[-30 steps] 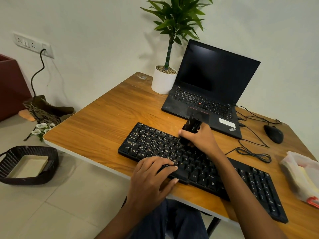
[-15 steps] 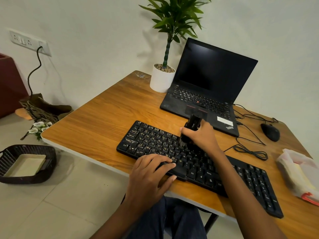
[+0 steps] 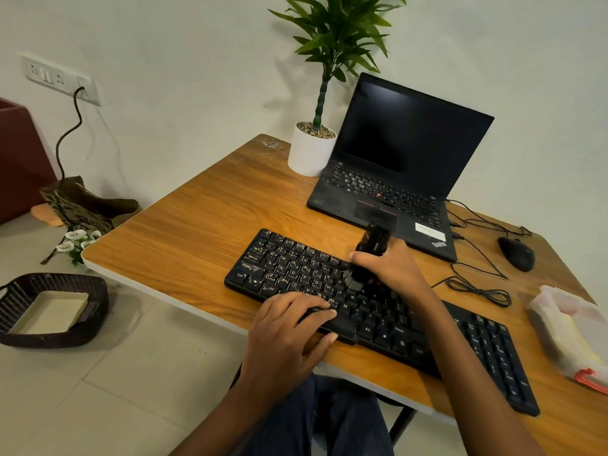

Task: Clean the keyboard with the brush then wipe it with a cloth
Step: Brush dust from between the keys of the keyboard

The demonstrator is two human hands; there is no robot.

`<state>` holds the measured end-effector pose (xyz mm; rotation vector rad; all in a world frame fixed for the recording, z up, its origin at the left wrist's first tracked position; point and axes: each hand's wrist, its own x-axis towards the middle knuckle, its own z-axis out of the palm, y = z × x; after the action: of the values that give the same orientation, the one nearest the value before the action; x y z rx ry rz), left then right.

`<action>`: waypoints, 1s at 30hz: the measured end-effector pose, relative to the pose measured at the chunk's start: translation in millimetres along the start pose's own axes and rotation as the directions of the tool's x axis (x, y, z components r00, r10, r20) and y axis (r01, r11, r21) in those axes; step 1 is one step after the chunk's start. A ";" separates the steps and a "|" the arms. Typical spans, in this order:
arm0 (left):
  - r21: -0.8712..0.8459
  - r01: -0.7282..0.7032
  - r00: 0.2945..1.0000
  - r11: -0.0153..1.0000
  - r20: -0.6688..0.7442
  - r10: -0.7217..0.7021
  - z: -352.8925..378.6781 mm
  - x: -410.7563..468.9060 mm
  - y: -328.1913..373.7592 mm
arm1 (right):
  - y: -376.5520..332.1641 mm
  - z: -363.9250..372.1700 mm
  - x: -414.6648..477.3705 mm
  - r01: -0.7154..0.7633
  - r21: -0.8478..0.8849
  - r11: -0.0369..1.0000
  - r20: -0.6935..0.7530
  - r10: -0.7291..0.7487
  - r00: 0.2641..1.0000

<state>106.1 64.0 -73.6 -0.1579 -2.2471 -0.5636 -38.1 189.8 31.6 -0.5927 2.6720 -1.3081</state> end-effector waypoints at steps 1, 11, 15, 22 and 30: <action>0.000 0.000 1.000 1.000 -0.002 0.000 0.0 0.0 0.0 | 0.6 1.3 -0.2 0.024 -0.013 1.000 -0.027 -0.024 0.999; 0.007 0.009 1.000 1.000 0.006 -0.009 0.0 0.4 0.2 | -9.4 5.5 0.6 0.125 -0.073 0.989 0.027 -0.124 0.992; 0.007 0.009 1.000 1.000 0.009 -0.009 -0.2 0.0 0.4 | -7.5 10.1 -0.4 0.143 -0.046 0.989 0.074 -0.140 0.987; 0.010 0.000 1.000 1.000 -0.020 0.000 -1.5 1.4 2.3 | -8.2 14.4 -6.5 0.169 -0.086 0.982 -0.019 -0.171 0.985; 0.008 0.005 1.000 1.000 -0.010 -0.005 -2.6 2.4 2.7 | -10.9 14.5 -15.5 0.131 -0.069 0.989 -0.044 -0.134 0.990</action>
<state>107.0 65.2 -69.4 -0.1454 -2.2401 -0.5565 -16.9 179.2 29.9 -0.7685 2.7673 -1.2857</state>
